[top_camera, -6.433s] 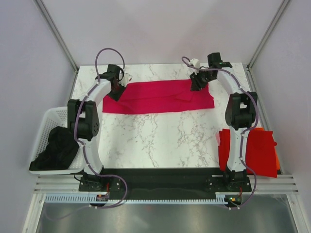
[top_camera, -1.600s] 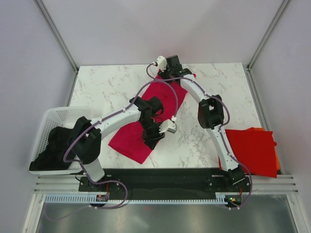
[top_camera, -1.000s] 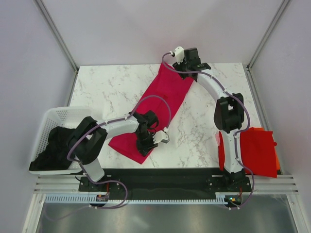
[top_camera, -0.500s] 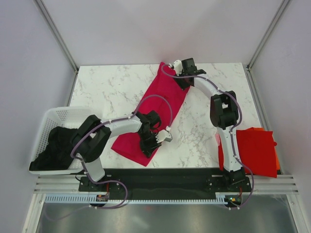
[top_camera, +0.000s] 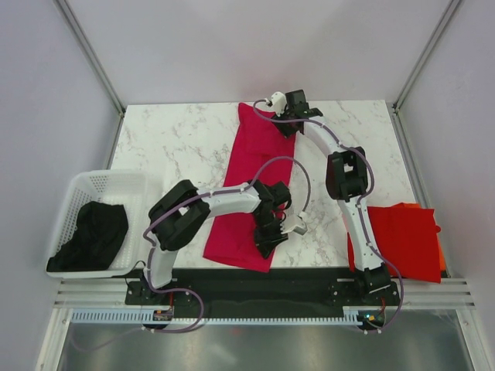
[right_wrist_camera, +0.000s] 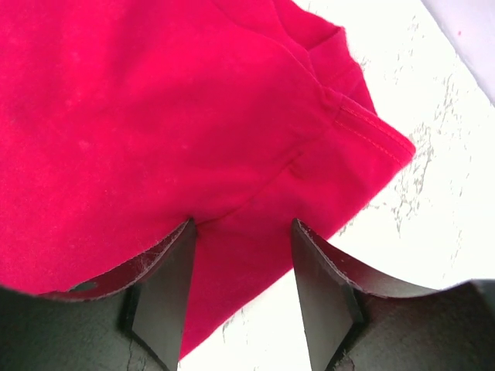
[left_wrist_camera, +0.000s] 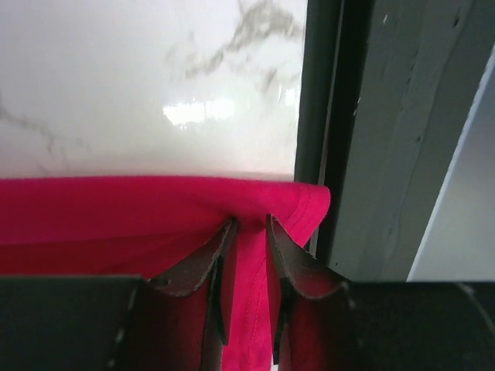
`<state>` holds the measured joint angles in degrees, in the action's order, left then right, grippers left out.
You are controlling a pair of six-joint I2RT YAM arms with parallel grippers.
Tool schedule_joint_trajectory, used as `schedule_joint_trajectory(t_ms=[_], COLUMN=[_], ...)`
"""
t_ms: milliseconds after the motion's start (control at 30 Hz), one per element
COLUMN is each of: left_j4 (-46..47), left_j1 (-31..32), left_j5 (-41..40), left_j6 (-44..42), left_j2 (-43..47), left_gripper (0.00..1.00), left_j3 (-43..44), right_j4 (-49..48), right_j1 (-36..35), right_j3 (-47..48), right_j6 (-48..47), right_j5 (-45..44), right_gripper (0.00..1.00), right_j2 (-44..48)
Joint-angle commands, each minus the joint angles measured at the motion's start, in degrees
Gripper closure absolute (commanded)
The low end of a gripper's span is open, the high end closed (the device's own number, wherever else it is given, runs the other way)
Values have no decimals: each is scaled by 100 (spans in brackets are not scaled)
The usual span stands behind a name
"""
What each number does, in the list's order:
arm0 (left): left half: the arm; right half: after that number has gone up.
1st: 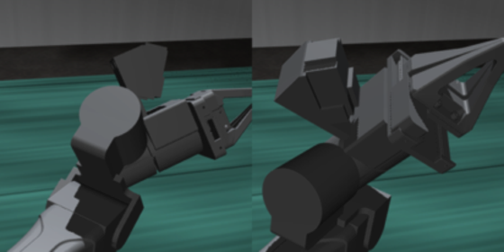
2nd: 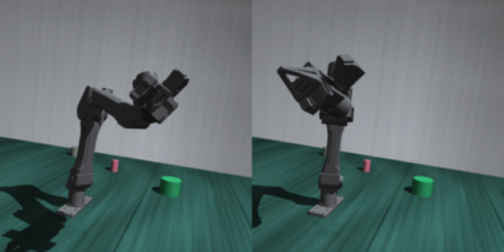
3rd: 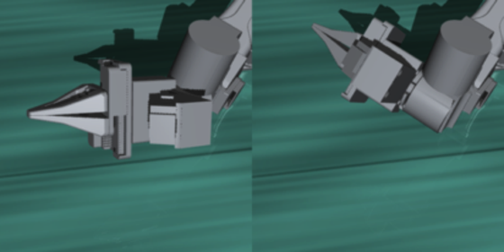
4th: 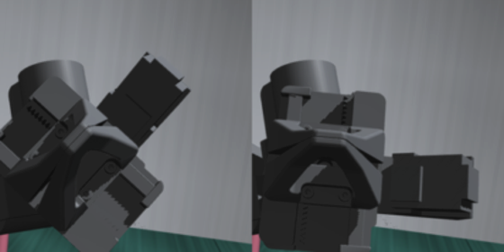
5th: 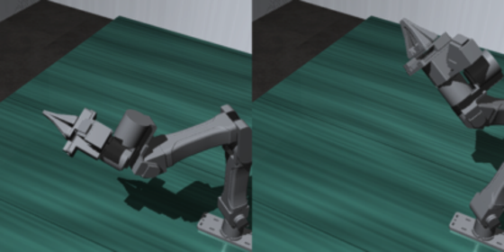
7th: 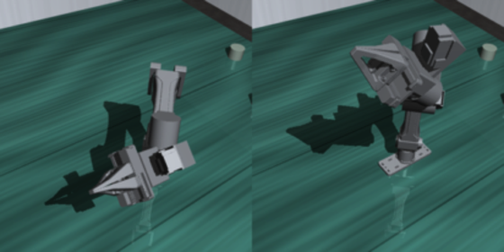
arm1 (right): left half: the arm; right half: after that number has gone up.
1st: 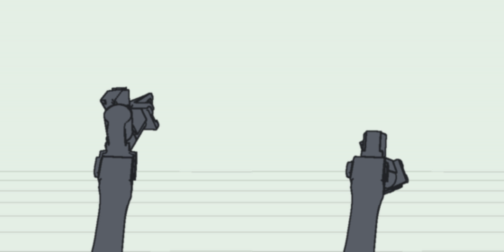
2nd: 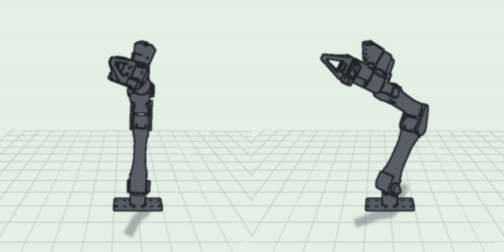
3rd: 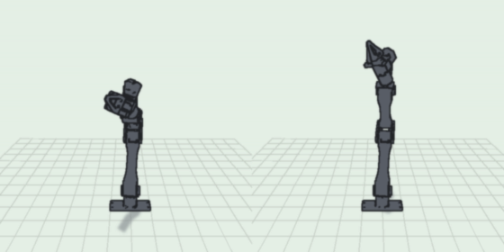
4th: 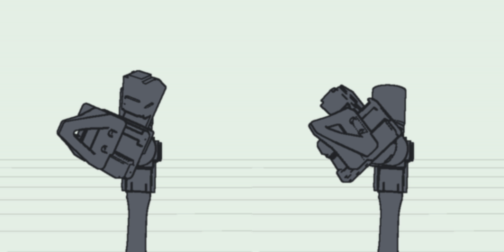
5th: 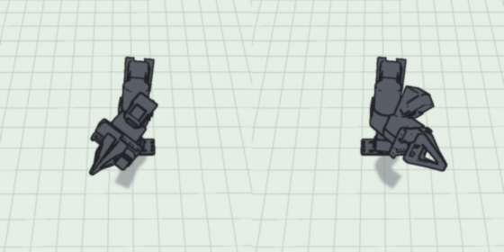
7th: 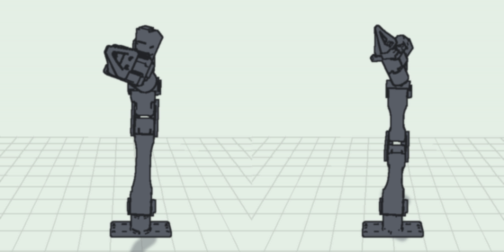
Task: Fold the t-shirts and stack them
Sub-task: Fold the tshirt
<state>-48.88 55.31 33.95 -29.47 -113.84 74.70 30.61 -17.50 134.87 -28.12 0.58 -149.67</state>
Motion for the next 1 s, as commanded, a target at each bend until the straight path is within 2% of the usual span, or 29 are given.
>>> schedule_joint_trajectory(t_ms=[0,200,400,533,567,633,700,733,767,800,833,967], left_j4=[432,257,11,-656,-745,-676,-413,-333,-271,-210,-148,168], left_j1=[199,296,340,331,331,305,60,-80,-438,-668,-1097,-1935], left_j5=[-3,58,129,374,401,148,-265,-388,-451,-399,-198,532], left_j6=[126,267,460,670,715,1090,1495,2011,2294,2575,3205,4290], left_j2=[-594,-1227,-1360,-466,128,711,1439,1635,1759,1917,1962,1849], left_gripper=[70,70,70,66,63,62,61,61,60,58,56,59], left_j3=[448,1406,2075,2347,2365,2261,2129,1989,1900,1717,1576,732], right_j4=[-151,-600,-1126,-1215,-1241,-1373,-1548,-1593,-1602,-1593,-1576,-1182], right_j1=[10,1,-8,88,115,185,229,238,238,229,229,229], right_j3=[233,479,576,664,629,305,-316,-556,-776,-1187,-1417,-2559], right_j6=[-27,236,421,824,878,1035,1054,1037,984,975,966,1045], right_j5=[258,522,654,671,672,637,637,636,663,663,671,838], right_gripper=[39,36,34,34,34,33,31,30,30,30,30,29], right_j2=[-274,-475,-608,-275,48,471,1235,1490,1963,2176,2587,3364])
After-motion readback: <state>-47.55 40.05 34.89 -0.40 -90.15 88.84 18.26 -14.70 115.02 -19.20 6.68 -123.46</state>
